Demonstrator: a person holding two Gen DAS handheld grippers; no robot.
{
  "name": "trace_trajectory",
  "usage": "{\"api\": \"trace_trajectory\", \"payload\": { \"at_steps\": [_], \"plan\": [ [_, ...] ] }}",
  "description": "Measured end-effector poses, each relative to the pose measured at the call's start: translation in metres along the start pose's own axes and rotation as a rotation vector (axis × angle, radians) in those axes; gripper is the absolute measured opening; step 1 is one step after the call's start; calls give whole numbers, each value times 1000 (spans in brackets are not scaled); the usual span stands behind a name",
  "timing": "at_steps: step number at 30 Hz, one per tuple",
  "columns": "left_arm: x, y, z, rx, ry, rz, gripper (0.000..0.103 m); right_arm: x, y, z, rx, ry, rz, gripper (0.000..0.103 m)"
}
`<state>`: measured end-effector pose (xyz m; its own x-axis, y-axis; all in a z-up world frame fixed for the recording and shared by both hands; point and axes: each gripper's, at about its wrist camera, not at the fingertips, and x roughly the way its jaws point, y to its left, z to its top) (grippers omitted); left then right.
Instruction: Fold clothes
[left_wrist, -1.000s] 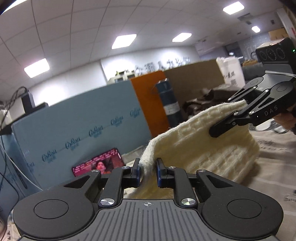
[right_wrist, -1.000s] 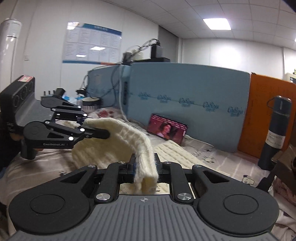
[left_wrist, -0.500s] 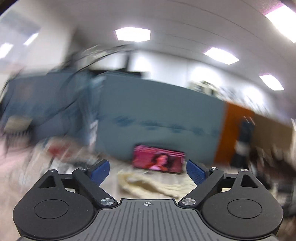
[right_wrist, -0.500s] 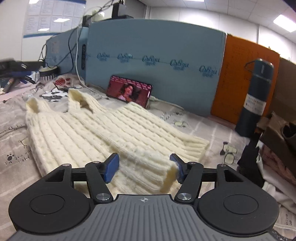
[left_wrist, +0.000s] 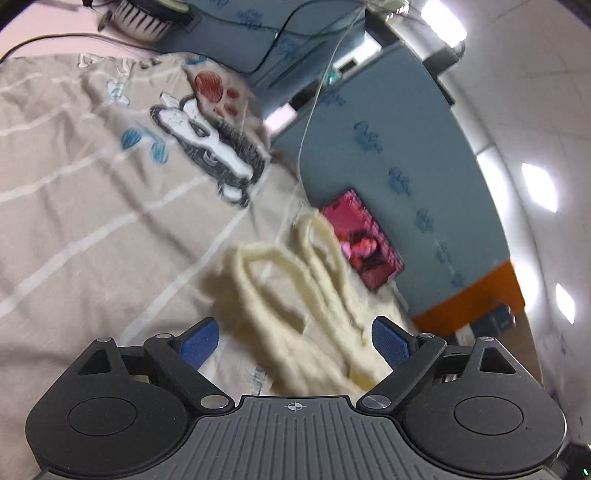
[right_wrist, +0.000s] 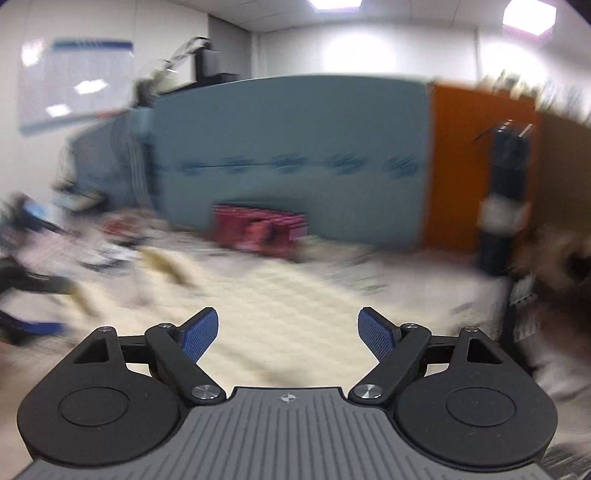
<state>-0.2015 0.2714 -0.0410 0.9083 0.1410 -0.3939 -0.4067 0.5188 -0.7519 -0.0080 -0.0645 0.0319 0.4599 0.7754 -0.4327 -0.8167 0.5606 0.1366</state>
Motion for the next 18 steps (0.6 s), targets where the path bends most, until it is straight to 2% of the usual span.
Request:
{"api": "trace_trajectory", "payload": {
  "at_steps": [3, 5, 6, 7, 8, 9, 10, 13, 18],
  "plan": [
    [17, -5, -1, -23, 27, -94, 92, 4, 4, -2, 13, 9, 18, 82],
    [26, -14, -3, 35, 5, -71, 91, 7, 6, -7, 7, 22, 19, 82],
    [30, -19, -4, 68, -6, -59, 85, 9, 8, -10, 3, 28, 19, 82],
    [34, -25, -5, 111, -14, -45, 67, 11, 9, -12, 0, 35, 20, 82],
    [37, -30, -6, 158, -19, -27, 55, 13, 10, -15, -4, 41, 20, 82],
    [41, -36, -7, 209, -23, -11, 29, 15, 11, -18, -7, 48, 21, 82],
    [43, -41, -9, 265, -26, -5, 15, 17, 12, -20, -11, 54, 21, 82],
    [40, -60, -18, 418, -57, -46, 15, 22, 16, -28, -21, 74, 23, 82],
    [23, -111, -51, 751, -146, -113, 15, 13, 5, -27, 56, 24, 36, 82]
  ]
}}
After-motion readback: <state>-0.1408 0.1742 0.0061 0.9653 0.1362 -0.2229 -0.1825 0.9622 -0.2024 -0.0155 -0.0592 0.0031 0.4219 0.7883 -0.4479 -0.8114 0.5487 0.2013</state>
